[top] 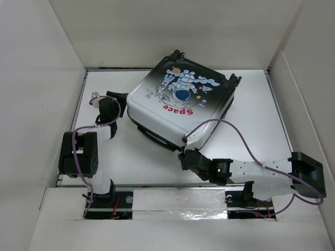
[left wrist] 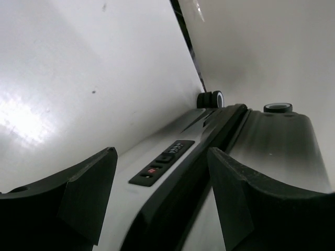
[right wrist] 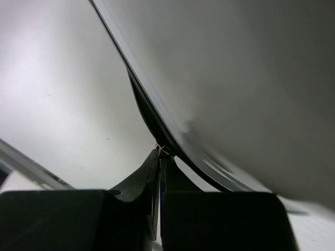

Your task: Pack the luggage

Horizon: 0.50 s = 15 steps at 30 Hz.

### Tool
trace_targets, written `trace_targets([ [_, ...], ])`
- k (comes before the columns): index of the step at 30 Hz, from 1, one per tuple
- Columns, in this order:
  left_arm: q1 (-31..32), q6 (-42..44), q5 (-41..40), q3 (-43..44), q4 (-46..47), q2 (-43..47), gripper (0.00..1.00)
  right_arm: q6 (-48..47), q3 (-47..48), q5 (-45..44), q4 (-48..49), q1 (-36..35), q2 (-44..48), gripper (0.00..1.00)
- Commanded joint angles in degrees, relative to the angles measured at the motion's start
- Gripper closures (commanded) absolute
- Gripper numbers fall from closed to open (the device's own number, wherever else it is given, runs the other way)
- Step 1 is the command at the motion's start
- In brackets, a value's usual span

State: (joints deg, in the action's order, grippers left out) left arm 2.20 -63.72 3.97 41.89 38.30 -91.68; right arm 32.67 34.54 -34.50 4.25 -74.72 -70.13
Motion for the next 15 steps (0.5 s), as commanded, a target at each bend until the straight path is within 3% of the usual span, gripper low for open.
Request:
trace_targets([
  [1, 13.25, 4.58, 7.99, -7.67, 3.70, 4.31, 0.33, -3.30, 8.07, 4.97, 4.27, -0.08, -4.03, 1.00],
  [7, 21.60, 4.48, 5.44, -15.60, 7.40, 11.34, 0.34, -7.70, 13.88, 4.35, 3.31, 3.95, -8.62, 1.00],
  [12, 32.40, 4.40, 1.23, -17.19, 7.75, 13.63, 0.35, -11.92, 16.42, 12.95, 8.23, 6.16, -11.86, 1.00],
  [15, 34.28, 4.57, 0.08, -17.89, 5.65, 16.08, 0.35, -14.12, 21.25, 17.88, 5.96, 6.69, -14.85, 1.00],
])
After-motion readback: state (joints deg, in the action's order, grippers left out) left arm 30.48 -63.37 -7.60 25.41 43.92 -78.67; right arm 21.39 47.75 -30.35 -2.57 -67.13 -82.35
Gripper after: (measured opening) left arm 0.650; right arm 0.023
